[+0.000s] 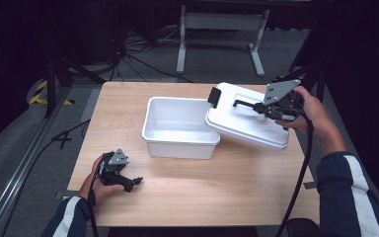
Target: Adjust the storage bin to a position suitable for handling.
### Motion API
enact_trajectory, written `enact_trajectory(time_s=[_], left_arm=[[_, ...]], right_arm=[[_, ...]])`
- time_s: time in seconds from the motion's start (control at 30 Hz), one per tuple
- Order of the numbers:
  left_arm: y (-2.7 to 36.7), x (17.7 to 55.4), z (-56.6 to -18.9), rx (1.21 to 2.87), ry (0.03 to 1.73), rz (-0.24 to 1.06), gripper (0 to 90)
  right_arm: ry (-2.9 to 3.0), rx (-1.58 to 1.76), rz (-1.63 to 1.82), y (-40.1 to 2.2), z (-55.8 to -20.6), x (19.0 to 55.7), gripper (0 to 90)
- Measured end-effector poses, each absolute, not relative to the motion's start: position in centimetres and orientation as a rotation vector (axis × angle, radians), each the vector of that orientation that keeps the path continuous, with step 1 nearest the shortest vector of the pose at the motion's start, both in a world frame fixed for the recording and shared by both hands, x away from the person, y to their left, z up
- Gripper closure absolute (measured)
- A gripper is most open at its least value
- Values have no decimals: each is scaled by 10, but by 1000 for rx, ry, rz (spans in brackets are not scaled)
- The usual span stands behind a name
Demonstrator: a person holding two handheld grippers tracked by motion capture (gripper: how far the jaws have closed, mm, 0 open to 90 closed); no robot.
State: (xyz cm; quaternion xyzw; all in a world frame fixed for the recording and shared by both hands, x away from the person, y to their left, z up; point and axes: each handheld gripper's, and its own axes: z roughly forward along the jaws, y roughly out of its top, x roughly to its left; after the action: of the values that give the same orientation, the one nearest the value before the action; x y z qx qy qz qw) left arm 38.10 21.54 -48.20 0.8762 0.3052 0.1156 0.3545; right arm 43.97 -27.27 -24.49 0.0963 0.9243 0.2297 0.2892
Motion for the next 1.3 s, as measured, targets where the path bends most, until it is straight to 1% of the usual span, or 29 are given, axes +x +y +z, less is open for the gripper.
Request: enact_trajectory(time_s=[0.3,0.73,0.97,1.3], left_arm=[[216,381,-482,2268,785,299,14],[216,381,-482,2269,788,296,13],[216,381,-482,2269,786,297,13],[215,381,-482,2268,785,299,13]], right_arm=[[2456,318,622,-297,-250,437,845],[2451,392,638,-321,-264,438,845],[2461,428,647,-333,-276,439,845],[2476,470,630,-340,-296,445,844]])
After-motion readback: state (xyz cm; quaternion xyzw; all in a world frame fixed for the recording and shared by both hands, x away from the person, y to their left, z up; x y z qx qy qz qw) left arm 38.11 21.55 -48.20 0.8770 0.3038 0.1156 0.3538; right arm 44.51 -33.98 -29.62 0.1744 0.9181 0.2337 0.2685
